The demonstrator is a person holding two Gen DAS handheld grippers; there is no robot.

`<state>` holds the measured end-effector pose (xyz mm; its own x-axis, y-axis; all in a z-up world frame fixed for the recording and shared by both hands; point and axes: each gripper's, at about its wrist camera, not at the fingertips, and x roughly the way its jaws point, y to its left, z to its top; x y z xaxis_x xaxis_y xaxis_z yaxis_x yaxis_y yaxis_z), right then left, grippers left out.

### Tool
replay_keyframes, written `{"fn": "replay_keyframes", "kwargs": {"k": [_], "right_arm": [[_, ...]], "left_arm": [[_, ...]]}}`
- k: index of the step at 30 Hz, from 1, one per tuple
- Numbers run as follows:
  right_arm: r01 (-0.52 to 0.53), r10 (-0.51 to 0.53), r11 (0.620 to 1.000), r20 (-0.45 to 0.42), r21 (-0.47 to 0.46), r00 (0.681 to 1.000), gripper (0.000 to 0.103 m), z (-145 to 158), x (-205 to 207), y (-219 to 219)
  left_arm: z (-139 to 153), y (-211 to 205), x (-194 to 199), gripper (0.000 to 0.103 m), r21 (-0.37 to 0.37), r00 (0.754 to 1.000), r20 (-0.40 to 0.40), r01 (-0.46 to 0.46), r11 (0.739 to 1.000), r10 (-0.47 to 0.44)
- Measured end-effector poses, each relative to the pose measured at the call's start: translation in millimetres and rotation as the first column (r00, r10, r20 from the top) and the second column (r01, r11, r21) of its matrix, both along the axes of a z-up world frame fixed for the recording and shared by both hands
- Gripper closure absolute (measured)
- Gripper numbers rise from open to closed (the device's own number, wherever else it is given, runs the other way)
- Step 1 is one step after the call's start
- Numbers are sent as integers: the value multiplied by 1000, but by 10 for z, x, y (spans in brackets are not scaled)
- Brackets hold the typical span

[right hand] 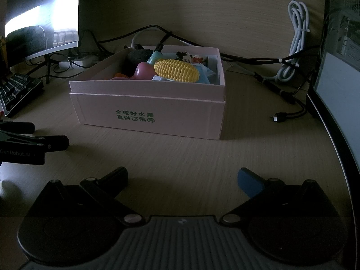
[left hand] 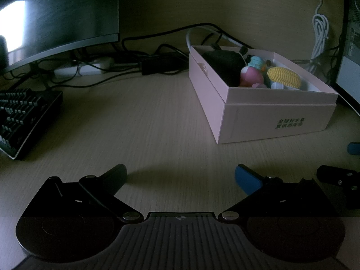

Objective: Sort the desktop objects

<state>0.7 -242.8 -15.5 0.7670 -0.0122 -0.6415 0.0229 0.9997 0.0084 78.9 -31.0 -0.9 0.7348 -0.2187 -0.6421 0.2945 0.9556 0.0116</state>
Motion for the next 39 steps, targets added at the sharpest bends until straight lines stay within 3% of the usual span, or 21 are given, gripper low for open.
{"fn": "replay_keyframes", "kwargs": {"k": [39], "right_arm": [[-14, 14, 1000, -1, 0, 1000, 0, 4, 25, -17]], "left_arm": [[6, 9, 1, 0, 0, 1000, 0, 0, 1000, 0]]}}
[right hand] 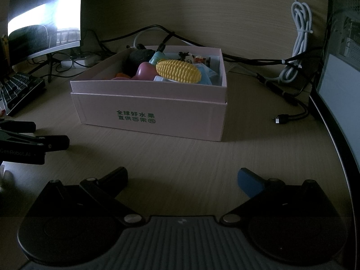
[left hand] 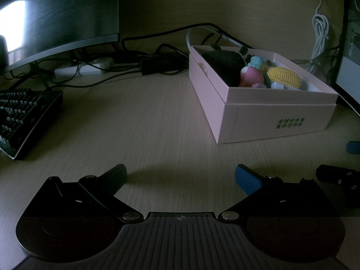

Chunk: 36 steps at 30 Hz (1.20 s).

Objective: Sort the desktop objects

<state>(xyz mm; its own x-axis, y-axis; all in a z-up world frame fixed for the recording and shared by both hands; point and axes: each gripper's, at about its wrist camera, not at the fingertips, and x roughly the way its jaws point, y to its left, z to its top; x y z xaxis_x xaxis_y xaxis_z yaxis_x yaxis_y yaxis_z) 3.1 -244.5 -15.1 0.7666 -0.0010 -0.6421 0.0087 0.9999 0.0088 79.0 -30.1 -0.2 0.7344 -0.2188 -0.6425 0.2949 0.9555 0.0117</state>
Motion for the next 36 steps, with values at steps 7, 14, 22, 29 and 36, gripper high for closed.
{"fn": "replay_keyframes", "kwargs": {"k": [7, 14, 22, 29, 36], "right_arm": [[0, 0, 1000, 0, 0, 1000, 0, 2, 0, 0], [0, 0, 1000, 0, 0, 1000, 0, 3, 0, -1], [0, 0, 1000, 0, 0, 1000, 0, 3, -2, -1], [0, 0, 1000, 0, 0, 1000, 0, 5, -1, -2], [0, 0, 1000, 0, 0, 1000, 0, 6, -2, -1]], "left_arm": [[0, -1, -1, 0, 0, 1000, 0, 0, 1000, 0], [0, 1, -5, 0, 0, 1000, 0, 0, 1000, 0], [4, -9, -10, 0, -3, 999, -2, -35, 999, 35], [10, -52, 34, 0, -5, 997, -6, -76, 997, 76], [51, -23, 6, 0, 16, 996, -59, -64, 998, 64]]}}
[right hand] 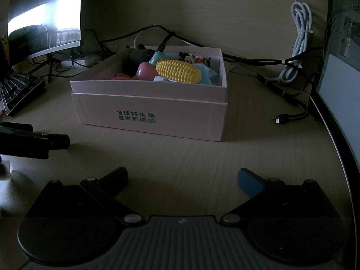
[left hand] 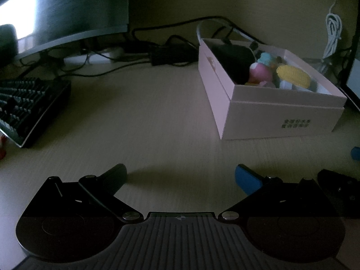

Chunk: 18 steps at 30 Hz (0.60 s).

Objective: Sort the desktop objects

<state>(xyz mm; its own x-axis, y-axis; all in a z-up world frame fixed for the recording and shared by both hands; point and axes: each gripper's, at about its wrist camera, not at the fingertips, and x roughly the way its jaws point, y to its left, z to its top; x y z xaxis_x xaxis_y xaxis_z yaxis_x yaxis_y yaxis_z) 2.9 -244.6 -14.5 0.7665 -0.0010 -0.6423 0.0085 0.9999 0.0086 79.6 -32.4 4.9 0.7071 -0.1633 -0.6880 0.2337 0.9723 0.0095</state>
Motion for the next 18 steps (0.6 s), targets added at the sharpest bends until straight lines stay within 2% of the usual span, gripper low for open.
{"fn": "replay_keyframes", "kwargs": {"k": [18], "right_arm": [[0, 0, 1000, 0, 0, 1000, 0, -2, 0, 1]], "left_arm": [[-22, -20, -98, 0, -6, 1000, 18, -3, 1000, 3]]}}
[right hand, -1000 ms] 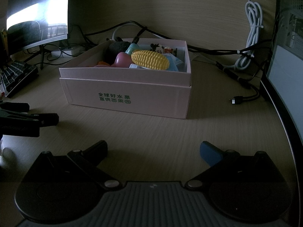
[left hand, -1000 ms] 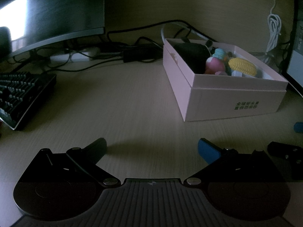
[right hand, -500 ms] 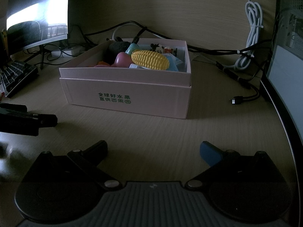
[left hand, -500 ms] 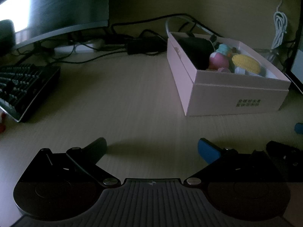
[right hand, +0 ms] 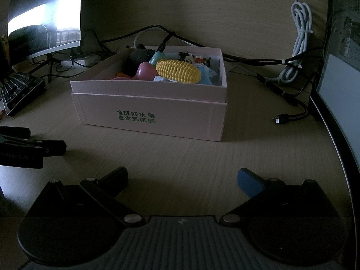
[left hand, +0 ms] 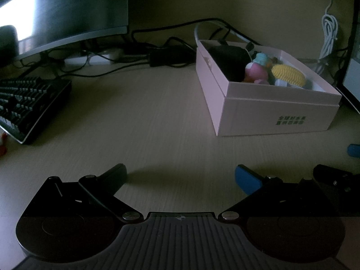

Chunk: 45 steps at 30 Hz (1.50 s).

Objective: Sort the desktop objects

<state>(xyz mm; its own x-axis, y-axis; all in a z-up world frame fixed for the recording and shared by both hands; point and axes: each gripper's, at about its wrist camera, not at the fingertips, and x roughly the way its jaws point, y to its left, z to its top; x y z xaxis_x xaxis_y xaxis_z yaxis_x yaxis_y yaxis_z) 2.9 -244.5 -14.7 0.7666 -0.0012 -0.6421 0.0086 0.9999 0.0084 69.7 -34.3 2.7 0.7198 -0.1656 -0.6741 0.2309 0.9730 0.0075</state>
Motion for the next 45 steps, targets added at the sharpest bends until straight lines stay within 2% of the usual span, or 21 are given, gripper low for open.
{"fn": "replay_keyframes", "kwargs": {"k": [9, 25, 45], "right_arm": [[0, 0, 1000, 0, 0, 1000, 0, -3, 1, 2], [0, 0, 1000, 0, 0, 1000, 0, -1, 2, 1], [0, 0, 1000, 0, 0, 1000, 0, 1, 3, 2]], "left_arm": [[-7, -23, -12, 0, -1, 1000, 11, -21, 1000, 21], [5, 33, -118, 0, -1, 1000, 2, 13, 1000, -13], [13, 30, -132, 0, 4, 1000, 6, 1, 1000, -1]]}}
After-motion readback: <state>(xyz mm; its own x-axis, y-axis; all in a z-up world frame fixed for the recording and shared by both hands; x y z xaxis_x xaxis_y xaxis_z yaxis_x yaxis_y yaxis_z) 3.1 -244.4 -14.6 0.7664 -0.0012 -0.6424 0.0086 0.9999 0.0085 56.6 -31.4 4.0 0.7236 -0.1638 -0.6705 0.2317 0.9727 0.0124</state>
